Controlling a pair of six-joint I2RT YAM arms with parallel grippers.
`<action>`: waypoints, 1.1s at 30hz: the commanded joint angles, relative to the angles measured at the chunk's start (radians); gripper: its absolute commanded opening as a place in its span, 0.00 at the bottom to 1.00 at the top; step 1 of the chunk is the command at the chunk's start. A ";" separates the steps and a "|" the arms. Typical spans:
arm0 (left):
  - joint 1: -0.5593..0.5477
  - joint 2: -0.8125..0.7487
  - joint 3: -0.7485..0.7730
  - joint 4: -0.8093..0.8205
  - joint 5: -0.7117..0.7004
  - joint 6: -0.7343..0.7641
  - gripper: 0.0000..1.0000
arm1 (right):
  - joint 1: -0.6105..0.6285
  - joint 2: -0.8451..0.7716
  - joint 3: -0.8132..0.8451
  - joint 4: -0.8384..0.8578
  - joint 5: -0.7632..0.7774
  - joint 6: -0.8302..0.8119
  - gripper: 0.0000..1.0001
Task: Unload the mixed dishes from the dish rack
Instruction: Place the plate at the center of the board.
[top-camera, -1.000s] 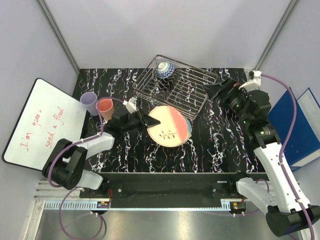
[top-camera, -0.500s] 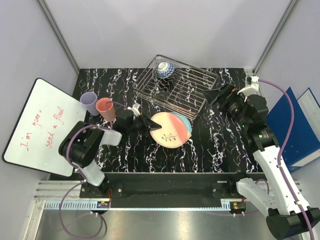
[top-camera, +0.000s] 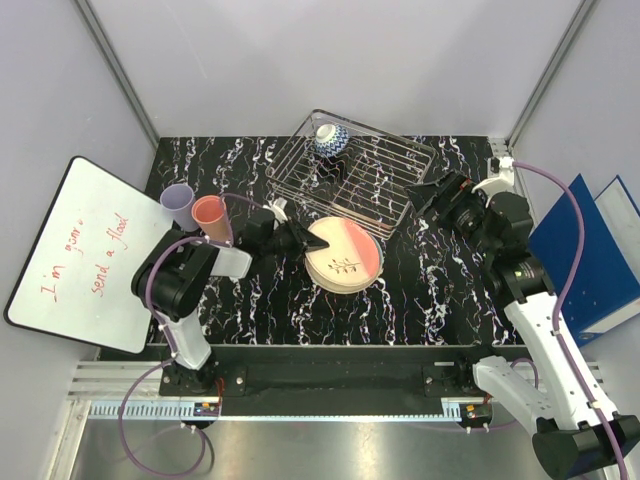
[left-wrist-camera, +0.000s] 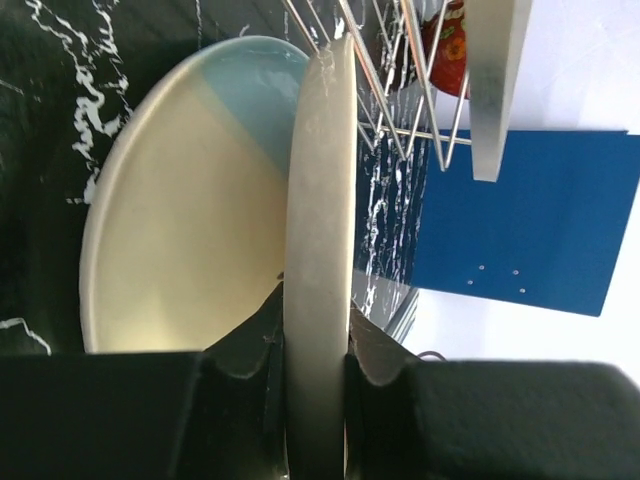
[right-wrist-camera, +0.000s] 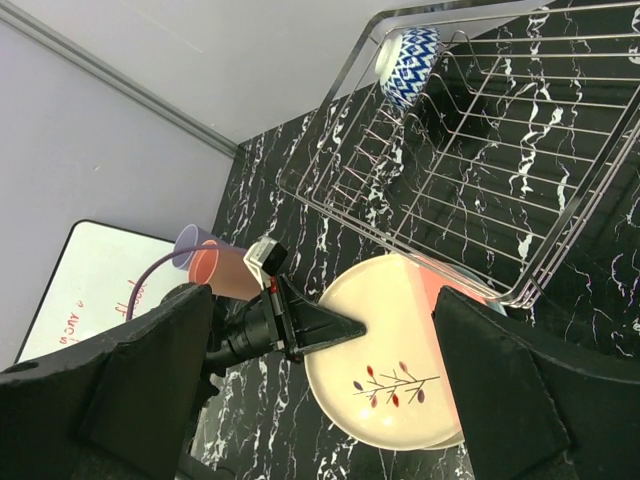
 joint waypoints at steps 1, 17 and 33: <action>-0.002 0.018 0.070 0.048 0.066 0.000 0.00 | -0.002 -0.017 -0.018 0.032 0.011 -0.004 1.00; -0.027 0.111 0.153 -0.406 0.071 0.159 0.15 | -0.002 -0.028 -0.058 0.054 0.005 0.004 1.00; -0.016 0.067 0.166 -0.683 -0.010 0.259 0.71 | -0.001 -0.052 -0.083 0.063 0.005 0.003 1.00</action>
